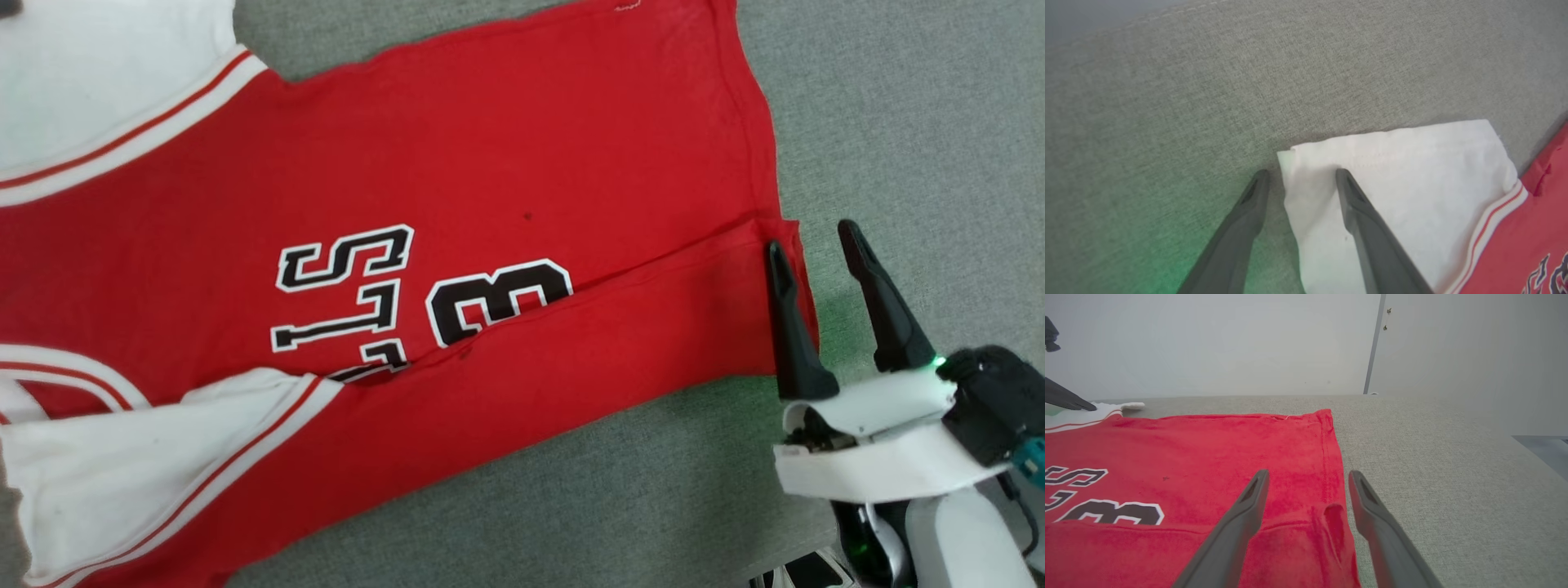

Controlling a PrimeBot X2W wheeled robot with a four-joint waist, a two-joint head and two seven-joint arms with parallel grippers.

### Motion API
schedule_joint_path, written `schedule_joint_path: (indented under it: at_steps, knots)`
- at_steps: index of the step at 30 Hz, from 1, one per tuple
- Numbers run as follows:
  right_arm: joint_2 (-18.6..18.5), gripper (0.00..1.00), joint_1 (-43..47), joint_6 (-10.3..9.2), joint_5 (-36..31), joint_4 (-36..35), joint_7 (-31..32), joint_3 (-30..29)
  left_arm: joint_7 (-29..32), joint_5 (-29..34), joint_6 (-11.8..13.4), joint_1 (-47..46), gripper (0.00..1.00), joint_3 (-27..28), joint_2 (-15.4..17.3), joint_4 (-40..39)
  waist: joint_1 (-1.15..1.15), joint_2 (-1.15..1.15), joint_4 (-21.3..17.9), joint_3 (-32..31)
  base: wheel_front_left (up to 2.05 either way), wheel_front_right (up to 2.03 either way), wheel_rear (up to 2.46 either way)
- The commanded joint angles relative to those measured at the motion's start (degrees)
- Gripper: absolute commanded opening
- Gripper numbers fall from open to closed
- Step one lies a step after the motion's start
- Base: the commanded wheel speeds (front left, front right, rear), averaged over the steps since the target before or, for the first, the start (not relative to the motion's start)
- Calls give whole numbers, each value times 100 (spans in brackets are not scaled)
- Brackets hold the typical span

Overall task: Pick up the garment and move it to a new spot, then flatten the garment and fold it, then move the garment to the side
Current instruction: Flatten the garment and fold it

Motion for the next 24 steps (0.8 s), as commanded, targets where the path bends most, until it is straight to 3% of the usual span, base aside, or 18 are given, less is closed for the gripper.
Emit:
schedule_joint_path:
  at_steps: [1, 5, 9, 19, 24]
  knots:
    - [22, 100, -152, -6, -27, -52, 86, -17, 123, -79, -14, 234, 0, -189, -133, -5, 0, 0, 7, 11, 0, 0, 0]
    - [19, 100, -672, -6, -254, -253, 738, -44, 3, -102, -14, 171, 0, -260, -106, -131, 0, 0, 94, 27, 0, 0, 0]
    - [-63, 100, -1598, -6, -341, -324, 1901, -206, -145, -158, -14, 7, 0, -288, -106, -289, 0, 0, 234, 107, 0, 0, 0]
    - [-792, 100, -3858, -6, 651, 1091, 5739, -541, -428, -300, -14, -227, 0, -552, -374, -517, 0, 0, 734, 299, 0, 0, 0]
    - [-864, 100, -4578, -6, 733, 1727, 6668, -805, -477, -354, -2, -349, 0, -710, -421, -585, 0, 0, 881, 407, 0, 0, 0]
